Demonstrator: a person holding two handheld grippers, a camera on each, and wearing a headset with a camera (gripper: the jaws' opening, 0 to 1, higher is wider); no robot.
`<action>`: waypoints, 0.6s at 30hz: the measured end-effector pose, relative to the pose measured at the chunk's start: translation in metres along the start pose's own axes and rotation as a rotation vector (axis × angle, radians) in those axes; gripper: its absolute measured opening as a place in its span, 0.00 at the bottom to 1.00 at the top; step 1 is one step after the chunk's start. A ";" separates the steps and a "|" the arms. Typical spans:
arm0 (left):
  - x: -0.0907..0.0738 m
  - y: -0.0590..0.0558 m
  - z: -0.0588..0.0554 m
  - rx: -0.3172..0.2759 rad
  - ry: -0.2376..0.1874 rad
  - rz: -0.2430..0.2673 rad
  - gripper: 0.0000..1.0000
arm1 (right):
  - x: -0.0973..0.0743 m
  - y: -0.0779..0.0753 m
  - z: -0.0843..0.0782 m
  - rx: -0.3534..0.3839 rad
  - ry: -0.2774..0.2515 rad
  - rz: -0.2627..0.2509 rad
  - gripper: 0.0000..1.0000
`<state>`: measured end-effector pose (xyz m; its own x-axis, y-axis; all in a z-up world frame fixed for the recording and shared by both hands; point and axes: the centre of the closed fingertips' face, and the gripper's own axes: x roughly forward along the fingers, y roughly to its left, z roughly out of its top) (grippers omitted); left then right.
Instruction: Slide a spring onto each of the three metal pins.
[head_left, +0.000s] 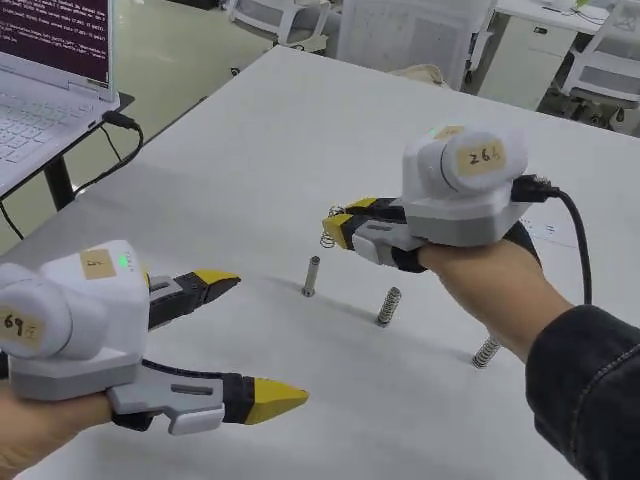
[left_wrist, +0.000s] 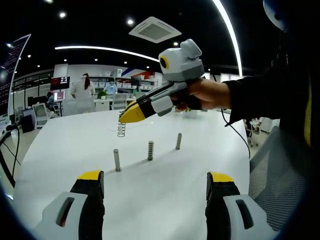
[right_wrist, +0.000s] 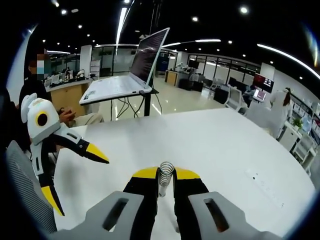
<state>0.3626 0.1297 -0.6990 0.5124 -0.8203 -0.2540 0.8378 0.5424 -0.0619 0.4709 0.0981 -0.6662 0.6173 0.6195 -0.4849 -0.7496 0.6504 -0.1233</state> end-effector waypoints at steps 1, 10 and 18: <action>0.000 0.001 0.000 -0.001 0.000 0.002 0.81 | 0.003 0.000 -0.002 0.006 0.003 0.001 0.08; -0.003 0.008 -0.002 -0.005 -0.002 0.021 0.81 | 0.013 0.000 -0.010 0.020 0.017 -0.001 0.08; -0.005 0.012 -0.006 0.006 0.007 0.036 0.81 | 0.018 0.001 -0.012 0.020 0.022 0.003 0.08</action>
<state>0.3686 0.1415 -0.7040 0.5407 -0.7992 -0.2625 0.8201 0.5703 -0.0471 0.4787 0.1043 -0.6850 0.6091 0.6118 -0.5046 -0.7466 0.6569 -0.1048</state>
